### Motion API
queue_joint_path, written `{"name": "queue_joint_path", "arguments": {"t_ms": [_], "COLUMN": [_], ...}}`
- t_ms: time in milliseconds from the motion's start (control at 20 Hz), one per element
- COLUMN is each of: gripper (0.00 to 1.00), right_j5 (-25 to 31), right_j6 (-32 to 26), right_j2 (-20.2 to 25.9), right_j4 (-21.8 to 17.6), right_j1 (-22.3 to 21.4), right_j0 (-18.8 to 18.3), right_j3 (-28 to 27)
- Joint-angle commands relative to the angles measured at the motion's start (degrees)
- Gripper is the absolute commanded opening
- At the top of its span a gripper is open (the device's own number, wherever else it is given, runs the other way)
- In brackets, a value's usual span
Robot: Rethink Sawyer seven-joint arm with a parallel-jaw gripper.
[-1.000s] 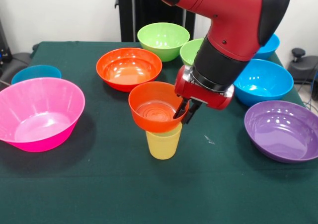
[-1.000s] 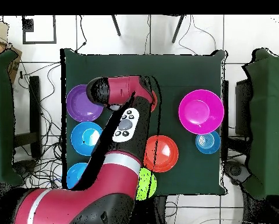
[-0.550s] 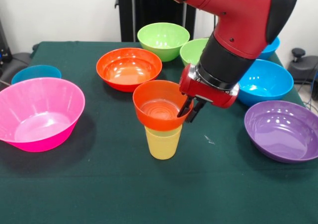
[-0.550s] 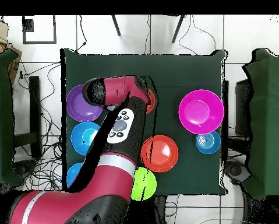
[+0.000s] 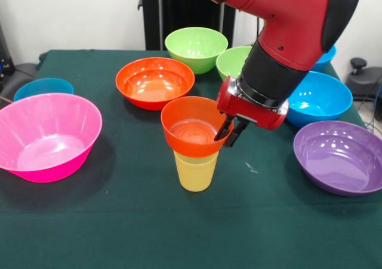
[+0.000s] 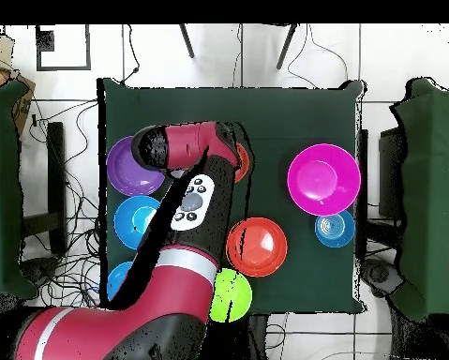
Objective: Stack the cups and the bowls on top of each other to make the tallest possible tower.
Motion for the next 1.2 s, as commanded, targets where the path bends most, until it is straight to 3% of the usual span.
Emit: {"name": "queue_joint_path", "arguments": {"t_ms": [50,700,1200], "gripper": [0.0,0.0,0.0], "right_j5": [0.3,-0.3,-1.6], "right_j6": [7.3,4.6,7.1], "right_j2": [6.0,6.8,6.5], "right_j4": [1.8,0.4,1.3], "right_j1": [2.0,1.8,1.5], "right_j0": [-1.5,-1.6,-1.2], "right_j3": [2.2,3.5,5.0]}}
